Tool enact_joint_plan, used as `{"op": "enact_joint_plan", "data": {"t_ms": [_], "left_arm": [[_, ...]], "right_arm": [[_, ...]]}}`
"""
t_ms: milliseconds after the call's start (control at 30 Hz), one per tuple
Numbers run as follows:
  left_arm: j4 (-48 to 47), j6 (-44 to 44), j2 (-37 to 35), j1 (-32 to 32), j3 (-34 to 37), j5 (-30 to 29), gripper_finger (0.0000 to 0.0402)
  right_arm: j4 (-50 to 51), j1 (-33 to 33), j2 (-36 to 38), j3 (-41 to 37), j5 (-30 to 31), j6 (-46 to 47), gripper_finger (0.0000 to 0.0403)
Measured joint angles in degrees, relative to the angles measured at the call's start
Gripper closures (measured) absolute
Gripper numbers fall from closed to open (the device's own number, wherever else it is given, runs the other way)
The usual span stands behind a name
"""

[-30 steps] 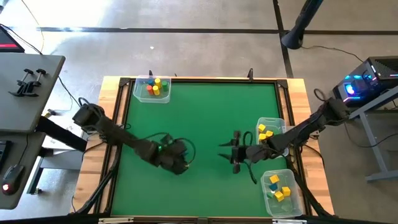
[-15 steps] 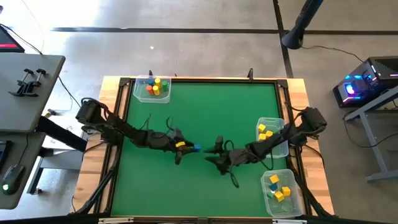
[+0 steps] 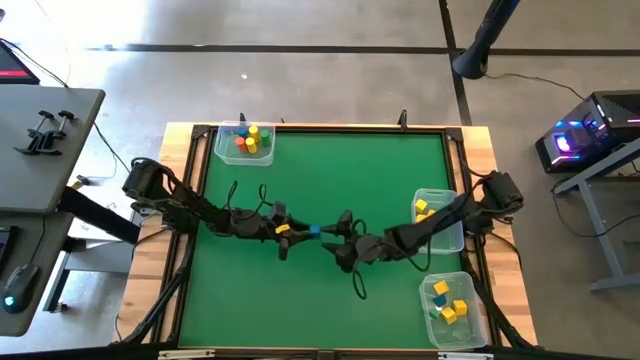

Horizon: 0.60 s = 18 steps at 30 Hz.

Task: Sort blocks by size
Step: Put the blue cube block into the middle transparent bin

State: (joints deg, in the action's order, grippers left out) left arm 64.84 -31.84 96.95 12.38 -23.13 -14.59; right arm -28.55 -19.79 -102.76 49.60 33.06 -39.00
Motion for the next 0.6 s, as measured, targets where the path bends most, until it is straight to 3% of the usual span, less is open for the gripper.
{"op": "enact_joint_plan", "data": {"t_ms": [367,600], "left_arm": [[-0.2,0.6,0.0,0.0,-1.9,0.0,0.0293],[1.0,0.5,0.0,0.1,-1.8,0.5,0.0293]], "right_arm": [[-3.7,2.0,-0.1,0.0,-3.4,0.0,0.0156],[-4.4,2.4,-0.1,0.0,-4.5,0.2,0.0219]]}}
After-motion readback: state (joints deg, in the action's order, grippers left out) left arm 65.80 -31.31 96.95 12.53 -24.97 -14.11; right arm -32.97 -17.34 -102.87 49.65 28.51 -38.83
